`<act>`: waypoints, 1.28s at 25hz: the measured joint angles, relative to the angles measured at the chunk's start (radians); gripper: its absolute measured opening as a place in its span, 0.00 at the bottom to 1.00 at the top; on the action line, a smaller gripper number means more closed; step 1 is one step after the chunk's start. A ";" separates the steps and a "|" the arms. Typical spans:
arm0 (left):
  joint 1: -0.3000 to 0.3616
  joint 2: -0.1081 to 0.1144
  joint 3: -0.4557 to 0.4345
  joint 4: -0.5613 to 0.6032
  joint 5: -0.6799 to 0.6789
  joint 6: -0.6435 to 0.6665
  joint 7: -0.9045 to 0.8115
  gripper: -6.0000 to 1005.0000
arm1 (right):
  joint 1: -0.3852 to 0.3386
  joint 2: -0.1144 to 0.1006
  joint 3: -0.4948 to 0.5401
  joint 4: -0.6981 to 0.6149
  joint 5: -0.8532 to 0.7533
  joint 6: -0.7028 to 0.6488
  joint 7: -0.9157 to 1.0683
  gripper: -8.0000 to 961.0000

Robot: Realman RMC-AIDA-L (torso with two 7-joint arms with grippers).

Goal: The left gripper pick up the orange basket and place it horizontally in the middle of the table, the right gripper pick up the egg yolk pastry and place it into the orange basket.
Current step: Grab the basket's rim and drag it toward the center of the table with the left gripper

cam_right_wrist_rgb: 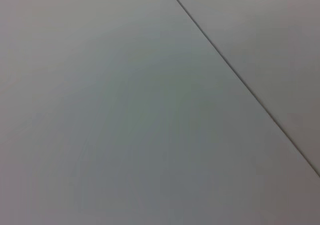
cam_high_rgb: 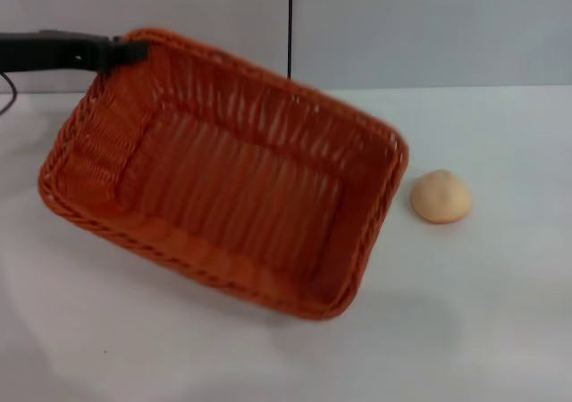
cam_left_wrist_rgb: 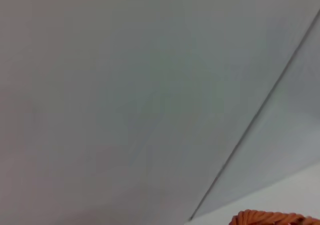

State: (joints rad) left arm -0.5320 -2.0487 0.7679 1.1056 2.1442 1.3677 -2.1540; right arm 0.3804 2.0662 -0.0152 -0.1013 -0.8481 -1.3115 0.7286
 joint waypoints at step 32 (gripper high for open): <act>0.224 -0.017 -0.075 -0.055 -0.198 0.121 -0.082 0.20 | 0.027 0.001 -0.015 0.002 -0.007 0.024 0.000 0.80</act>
State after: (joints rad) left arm -0.3076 -2.0658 0.6934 1.0510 1.9459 1.4890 -2.2360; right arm 0.4074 2.0675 -0.0301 -0.0996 -0.8556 -1.2877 0.7285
